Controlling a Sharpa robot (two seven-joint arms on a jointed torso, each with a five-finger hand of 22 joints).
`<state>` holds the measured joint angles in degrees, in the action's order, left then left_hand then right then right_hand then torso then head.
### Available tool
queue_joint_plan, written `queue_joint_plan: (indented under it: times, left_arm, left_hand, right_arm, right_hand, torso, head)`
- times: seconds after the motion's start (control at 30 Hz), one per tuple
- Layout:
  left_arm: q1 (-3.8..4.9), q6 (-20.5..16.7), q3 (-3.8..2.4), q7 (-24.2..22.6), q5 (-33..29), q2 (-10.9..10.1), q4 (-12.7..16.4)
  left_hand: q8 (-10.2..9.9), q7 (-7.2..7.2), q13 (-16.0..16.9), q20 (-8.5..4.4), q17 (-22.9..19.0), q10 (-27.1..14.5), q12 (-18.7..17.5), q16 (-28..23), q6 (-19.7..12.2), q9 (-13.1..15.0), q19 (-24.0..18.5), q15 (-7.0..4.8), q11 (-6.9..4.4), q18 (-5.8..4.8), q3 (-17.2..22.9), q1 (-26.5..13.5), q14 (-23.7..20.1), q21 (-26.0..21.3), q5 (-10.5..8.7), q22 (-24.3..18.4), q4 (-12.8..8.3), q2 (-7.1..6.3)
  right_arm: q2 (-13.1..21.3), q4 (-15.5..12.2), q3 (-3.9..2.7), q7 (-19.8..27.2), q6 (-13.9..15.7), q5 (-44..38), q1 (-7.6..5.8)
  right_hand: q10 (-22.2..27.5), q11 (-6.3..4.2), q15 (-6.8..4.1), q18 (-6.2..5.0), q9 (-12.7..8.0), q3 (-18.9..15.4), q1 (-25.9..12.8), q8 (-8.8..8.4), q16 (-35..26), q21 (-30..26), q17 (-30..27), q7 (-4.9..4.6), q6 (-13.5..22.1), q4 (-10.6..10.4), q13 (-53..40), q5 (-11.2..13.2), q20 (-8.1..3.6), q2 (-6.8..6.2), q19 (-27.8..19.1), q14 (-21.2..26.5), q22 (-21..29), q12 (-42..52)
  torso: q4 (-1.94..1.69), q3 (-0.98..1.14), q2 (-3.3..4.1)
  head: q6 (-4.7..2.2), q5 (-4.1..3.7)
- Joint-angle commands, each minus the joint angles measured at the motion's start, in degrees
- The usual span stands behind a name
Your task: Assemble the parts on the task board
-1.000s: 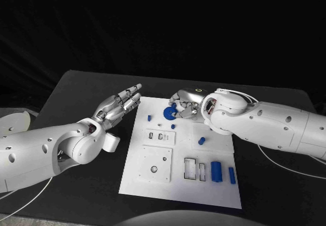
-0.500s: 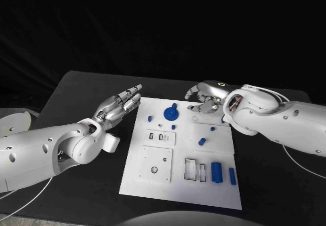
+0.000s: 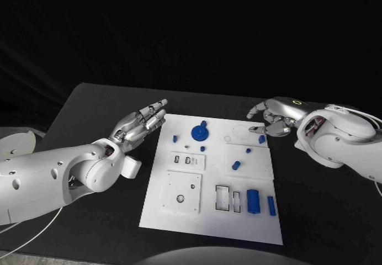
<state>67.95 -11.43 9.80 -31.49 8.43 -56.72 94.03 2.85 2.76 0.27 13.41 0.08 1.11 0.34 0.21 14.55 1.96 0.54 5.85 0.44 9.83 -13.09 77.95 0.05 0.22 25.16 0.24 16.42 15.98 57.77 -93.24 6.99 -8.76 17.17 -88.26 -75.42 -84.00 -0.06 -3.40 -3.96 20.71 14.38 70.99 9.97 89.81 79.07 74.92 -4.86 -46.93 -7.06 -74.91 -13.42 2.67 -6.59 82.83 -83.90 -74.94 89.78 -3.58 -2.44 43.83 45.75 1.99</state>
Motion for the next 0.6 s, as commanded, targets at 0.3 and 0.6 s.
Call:
queue_joint_plan:
  times: [0.3, 0.6]
  left_arm:
    - [0.0, 1.1, 0.7, -0.46, -0.03, -0.1, 0.39]
    - [0.0, 1.06, 0.91, -0.42, -0.1, -0.3, 0.43]
  left_hand:
    - [0.3, 0.08, 0.06, 0.43, -0.08, -0.02, -0.01, -0.21, 0.24, 0.09, -0.03, 0.32, 0.41, 0.54, 0.29, 0.75, -0.05, 0.2, 0.38, 0.08, -0.14, 0.05]
    - [0.3, 0.12, 0.06, 0.47, -0.08, -0.02, -0.01, -0.21, 0.21, 0.09, -0.02, 0.36, 0.43, 0.54, 0.31, 0.79, -0.05, 0.22, 0.42, 0.09, -0.16, 0.03]
  right_arm:
    - [1.44, 2.4, 0.16, 2.1, 0.59, -4.82, 2.81]
    - [1.58, 3.41, 0.18, 2.48, 1.12, -4.81, 3.61]
  right_hand:
    - [-6.0, -0.49, -0.55, 1.07, -0.61, -1.74, -0.7, -0.42, 0.19, 0.95, 15.08, 0.36, 0.85, -1.32, -15.09, 2.28, -0.16, -0.32, 0.9, -6.1, -7.91, 0.22]
    - [-6.0, -0.54, -0.62, 1.02, -1.38, -3.78, -0.74, -1.12, 0.19, 0.7, 15.08, 0.4, 2.91, -3.67, -15.09, 5.5, -0.26, -1.04, 0.8, -6.1, -7.98, 0.22]
  torso:
    - [-0.07, 0.03, 0.02]
    - [0.04, -0.04, -0.04]
  head:
    - [0.36, 0.05]
    - [0.69, 0.0]
